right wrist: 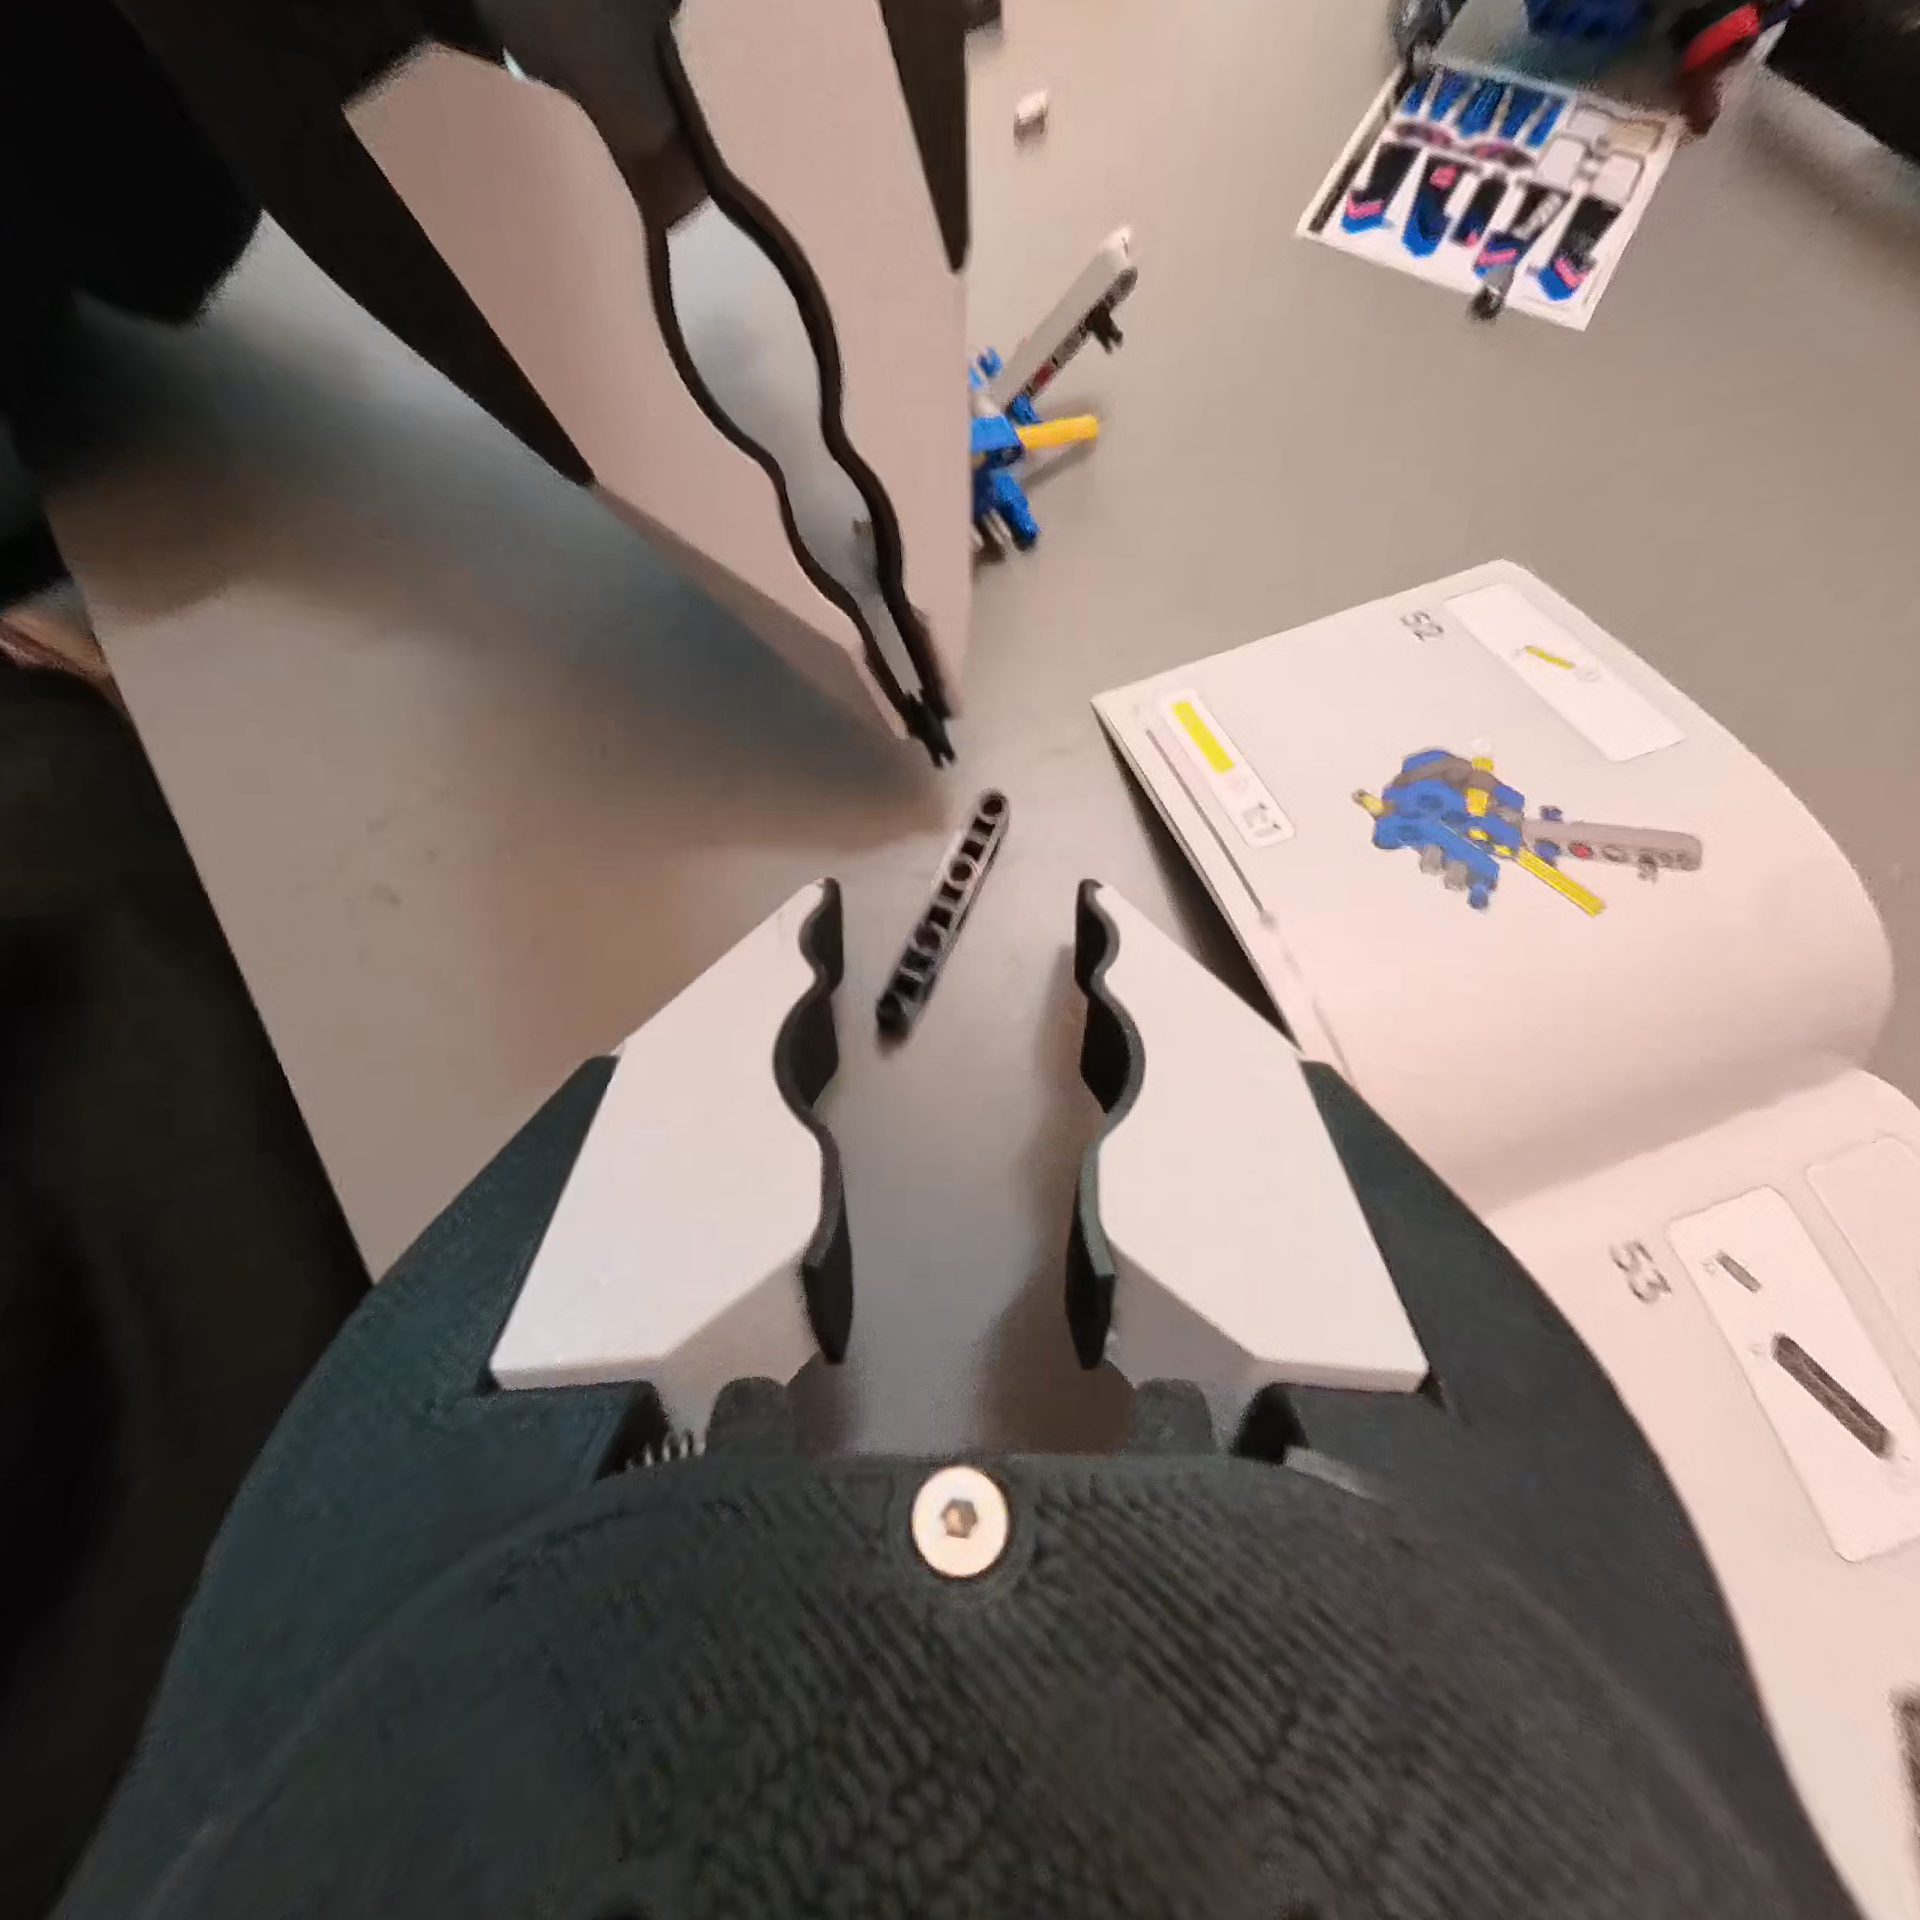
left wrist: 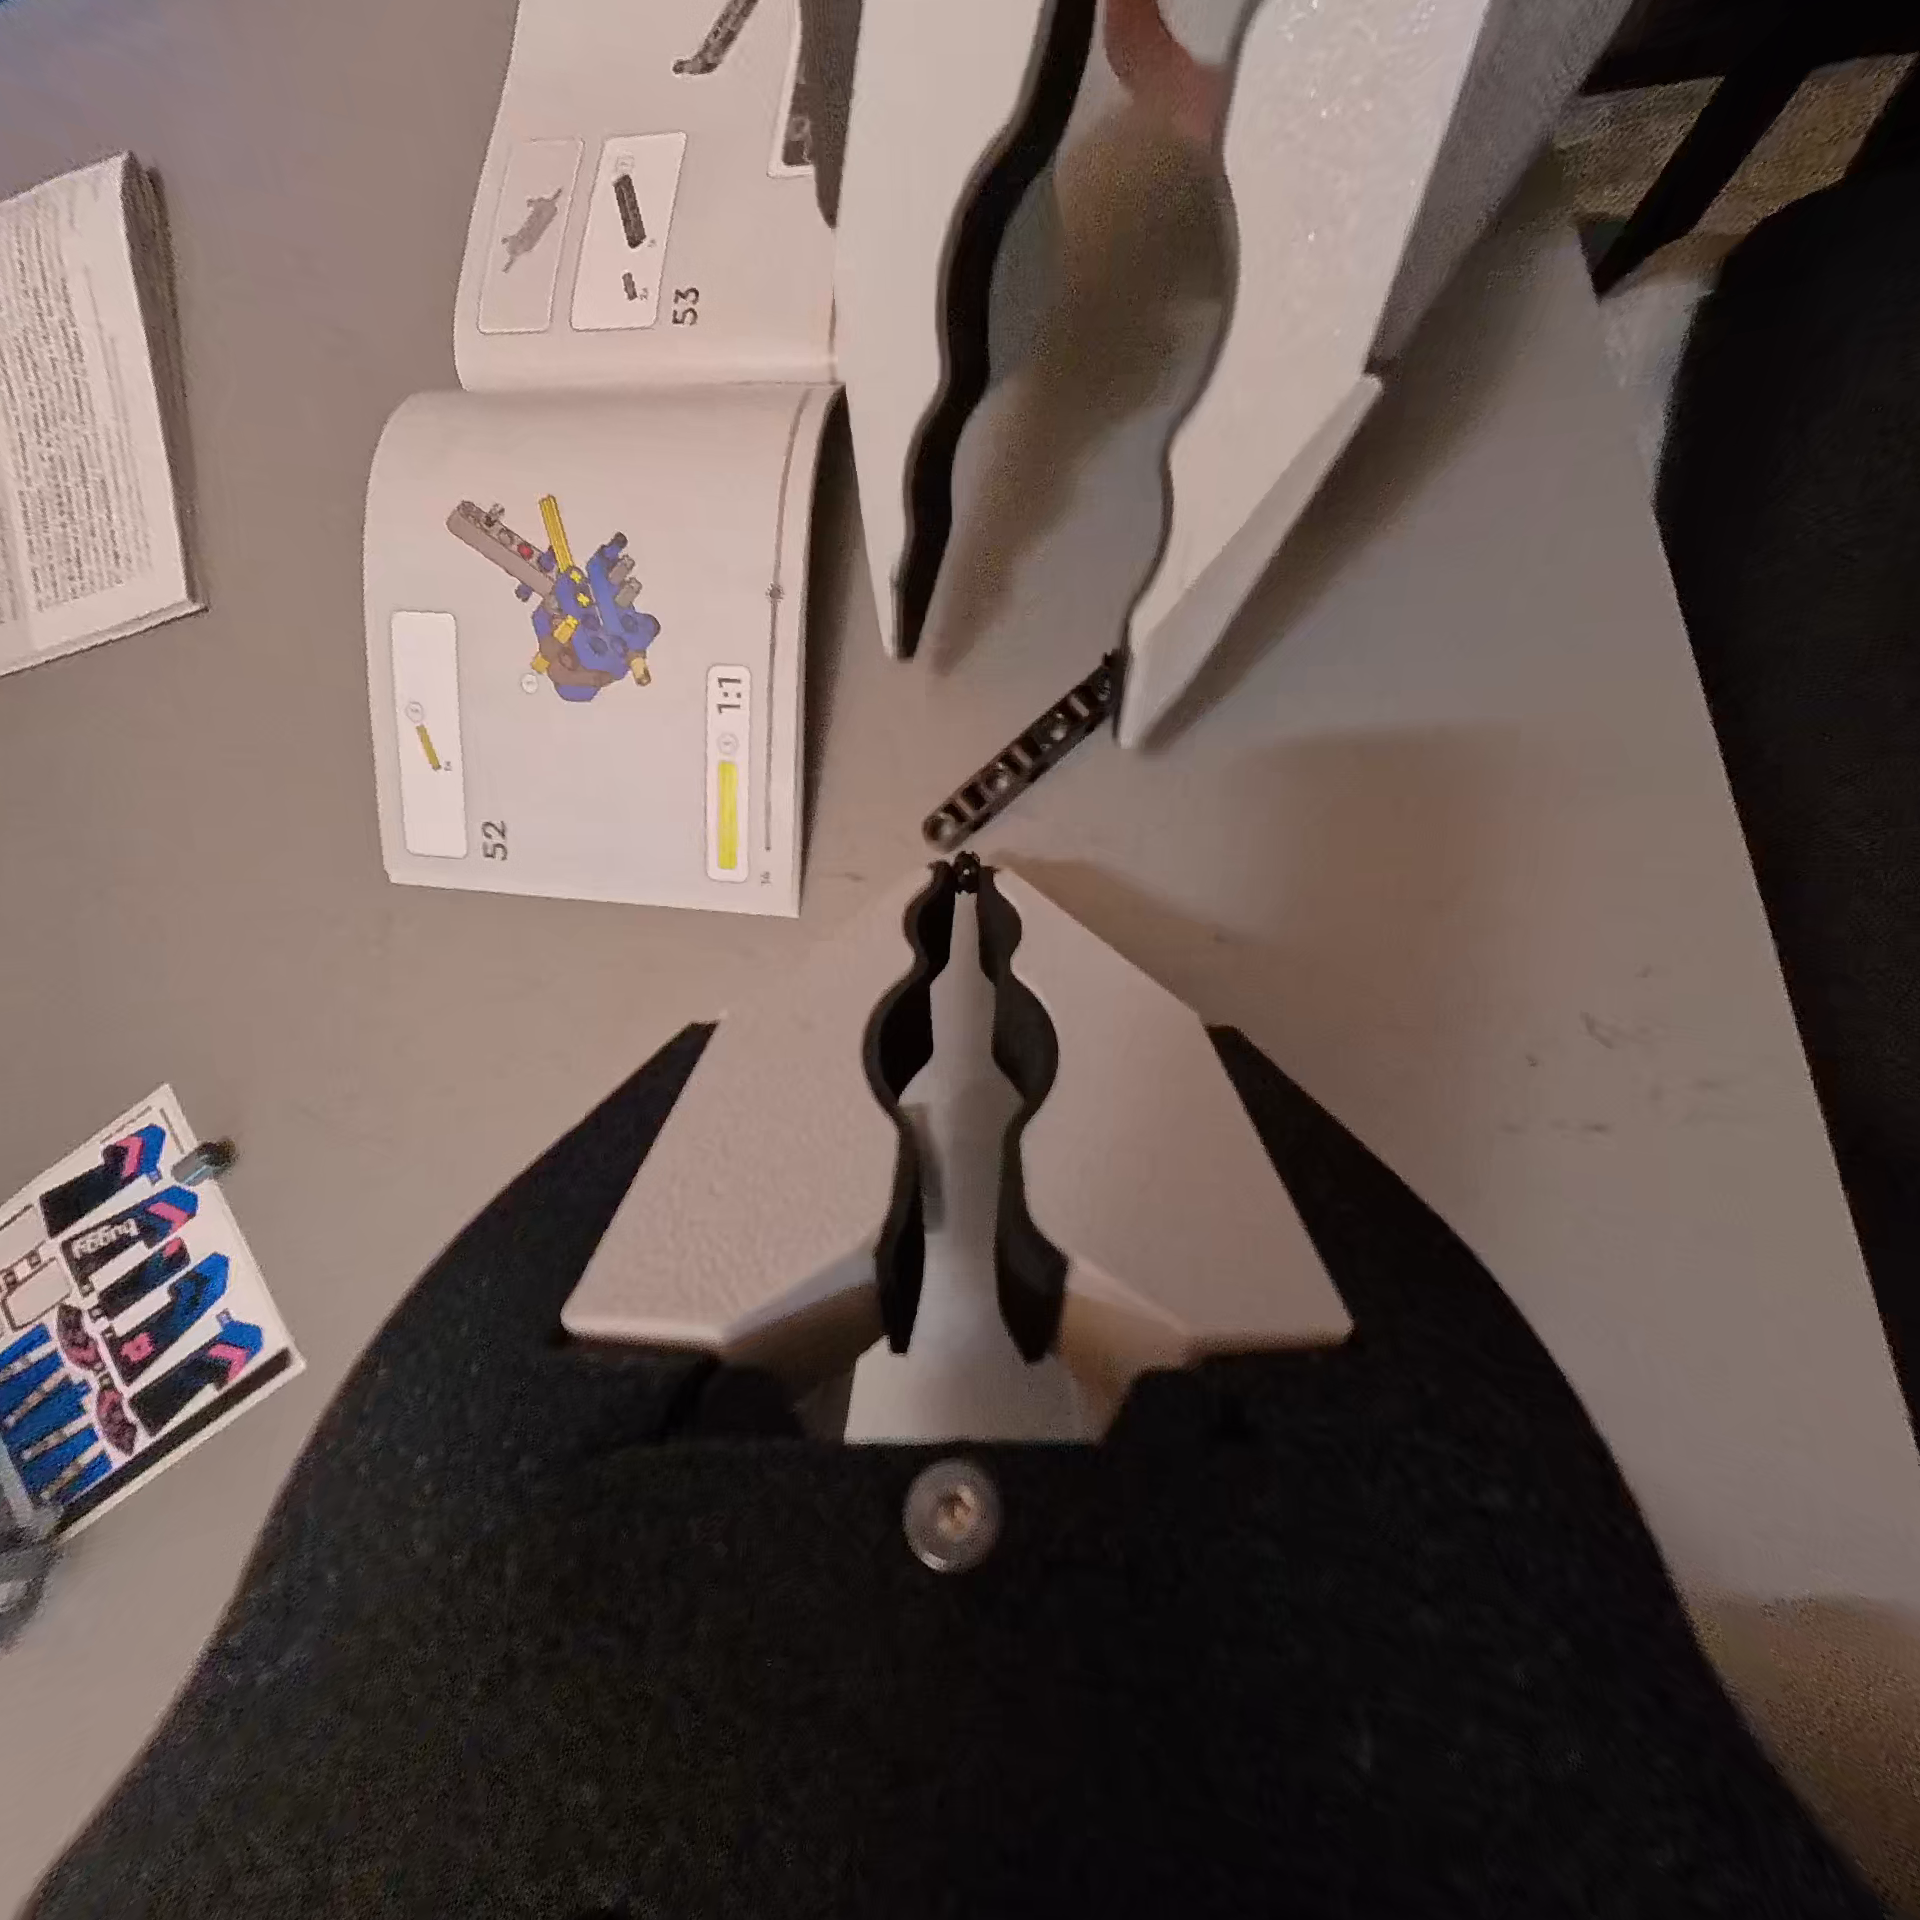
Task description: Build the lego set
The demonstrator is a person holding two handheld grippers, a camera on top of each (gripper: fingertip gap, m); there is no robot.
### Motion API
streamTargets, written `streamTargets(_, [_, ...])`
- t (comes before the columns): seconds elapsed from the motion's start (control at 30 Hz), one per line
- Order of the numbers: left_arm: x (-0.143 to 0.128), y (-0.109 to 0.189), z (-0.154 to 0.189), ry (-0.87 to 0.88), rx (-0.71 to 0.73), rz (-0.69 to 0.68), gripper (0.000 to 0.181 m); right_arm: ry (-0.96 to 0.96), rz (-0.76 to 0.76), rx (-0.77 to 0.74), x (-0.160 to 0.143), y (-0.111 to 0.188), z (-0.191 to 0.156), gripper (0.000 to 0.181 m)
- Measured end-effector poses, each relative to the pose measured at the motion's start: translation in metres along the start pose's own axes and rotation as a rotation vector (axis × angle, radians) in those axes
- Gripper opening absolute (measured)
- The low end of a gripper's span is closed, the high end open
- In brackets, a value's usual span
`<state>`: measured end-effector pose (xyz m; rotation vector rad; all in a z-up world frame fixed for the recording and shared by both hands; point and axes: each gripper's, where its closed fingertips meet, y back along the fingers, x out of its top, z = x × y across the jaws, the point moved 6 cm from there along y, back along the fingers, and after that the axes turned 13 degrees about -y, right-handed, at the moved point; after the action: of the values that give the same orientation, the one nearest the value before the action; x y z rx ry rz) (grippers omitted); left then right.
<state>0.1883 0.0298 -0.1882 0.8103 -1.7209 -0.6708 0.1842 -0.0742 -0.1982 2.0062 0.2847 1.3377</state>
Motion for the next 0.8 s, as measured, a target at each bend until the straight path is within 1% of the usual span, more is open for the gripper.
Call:
streamTargets(0.07, [0.000, -0.002, -0.003, -0.016, -0.011, -0.009, 0.001, -0.018, 0.018, -0.013, 0.001, -0.011, -0.001, 0.042])
streamTargets(0.23, [0.002, -0.004, -0.008, -0.049, -0.038, -0.013, 0.001, -0.002, 0.012, -0.063, -0.001, -0.022, 0.003, 0.012])
streamTargets(0.3, [0.002, -0.006, -0.009, -0.064, -0.053, -0.021, 0.001, 0.003, 0.005, -0.040, -0.002, -0.021, 0.003, 0.006])
streamTargets(0.43, [0.003, -0.011, -0.009, -0.093, -0.087, -0.042, 0.001, -0.015, -0.001, -0.012, -0.002, -0.020, 0.004, 0.006])
streamTargets(0.6, [0.006, -0.015, -0.009, -0.116, -0.119, -0.056, 0.001, 0.007, -0.004, -0.006, -0.003, -0.020, 0.005, 0.007])
streamTargets(0.8, [0.011, -0.016, -0.009, -0.171, -0.135, -0.130, 0.001, 0.008, -0.006, 0.001, -0.003, -0.020, 0.005, 0.007])
